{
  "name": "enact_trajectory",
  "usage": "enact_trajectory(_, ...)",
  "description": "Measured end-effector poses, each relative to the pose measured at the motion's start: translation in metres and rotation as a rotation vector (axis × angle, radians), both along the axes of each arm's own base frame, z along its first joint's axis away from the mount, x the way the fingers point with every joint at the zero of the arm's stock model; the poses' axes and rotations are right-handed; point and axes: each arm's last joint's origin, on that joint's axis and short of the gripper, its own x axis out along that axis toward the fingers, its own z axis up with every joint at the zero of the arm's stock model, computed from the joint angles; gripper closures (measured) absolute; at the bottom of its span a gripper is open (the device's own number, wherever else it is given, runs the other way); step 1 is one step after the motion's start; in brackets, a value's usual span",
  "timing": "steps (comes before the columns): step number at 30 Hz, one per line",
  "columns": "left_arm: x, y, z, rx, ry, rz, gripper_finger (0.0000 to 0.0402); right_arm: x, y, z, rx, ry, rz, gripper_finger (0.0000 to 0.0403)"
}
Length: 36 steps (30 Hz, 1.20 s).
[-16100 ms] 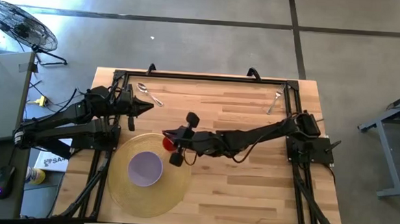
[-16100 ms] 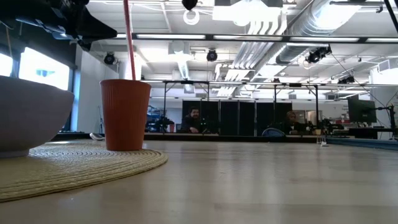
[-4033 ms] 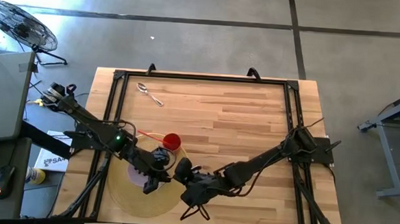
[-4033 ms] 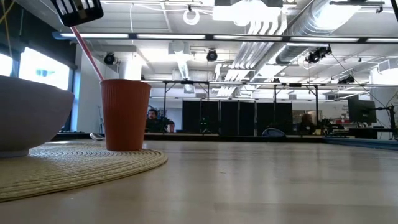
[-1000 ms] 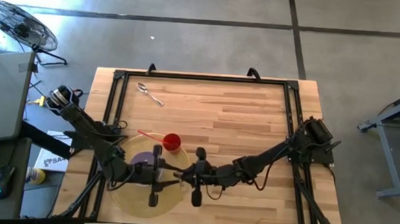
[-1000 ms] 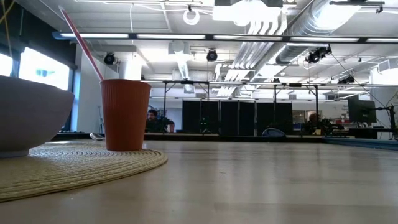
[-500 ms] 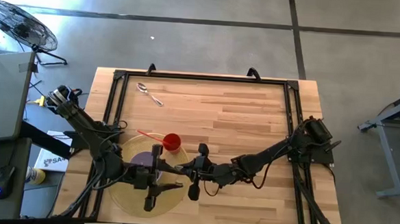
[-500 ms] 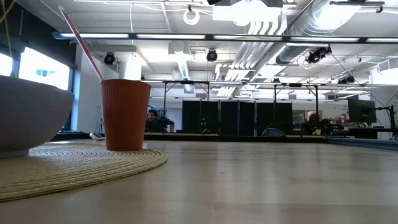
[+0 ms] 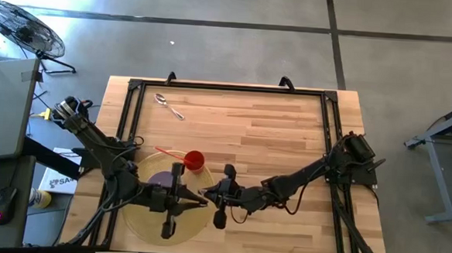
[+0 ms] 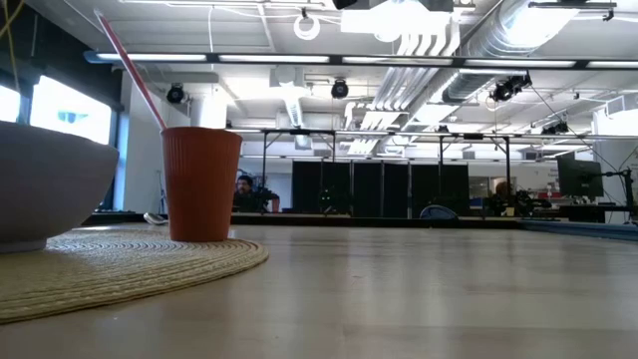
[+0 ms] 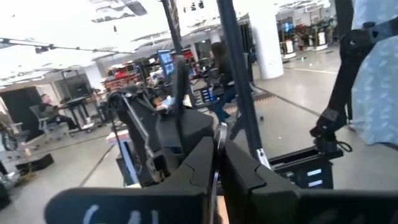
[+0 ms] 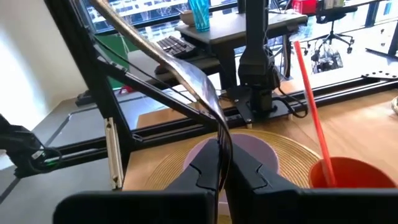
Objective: Pick & Place Utensil
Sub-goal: Put the silver fork into the purple bowl on the brown mat
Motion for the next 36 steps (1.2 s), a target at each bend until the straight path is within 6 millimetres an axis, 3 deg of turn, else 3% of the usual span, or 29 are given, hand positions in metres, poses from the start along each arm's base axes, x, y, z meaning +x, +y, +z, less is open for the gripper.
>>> enact_trajectory(11, -0.006, -0.001, -0.001, -0.089, 0.034, 0.126, 0.0394, -0.001, 0.0, 0.002, -0.071, 0.009, 0.011, 0.0341)
enact_trajectory(18, -0.04, -0.015, 0.008, -0.151, 0.04, 0.207, 0.0398, -0.02, 0.005, 0.029, -0.117, -0.009, 0.005, 0.028)
enact_trajectory(25, -0.088, -0.034, 0.013, -0.275, 0.072, 0.283, 0.0399, -0.037, 0.021, 0.031, -0.182, 0.045, -0.04, 0.0255)
enact_trajectory(31, -0.121, -0.046, -0.001, -0.378, 0.098, 0.4, 0.0399, -0.044, 0.031, 0.026, -0.206, 0.086, -0.01, 0.0253)
enact_trajectory(36, -0.125, -0.041, -0.027, -0.497, 0.083, 0.385, 0.04, -0.046, 0.033, 0.026, -0.208, 0.085, -0.002, 0.0253)
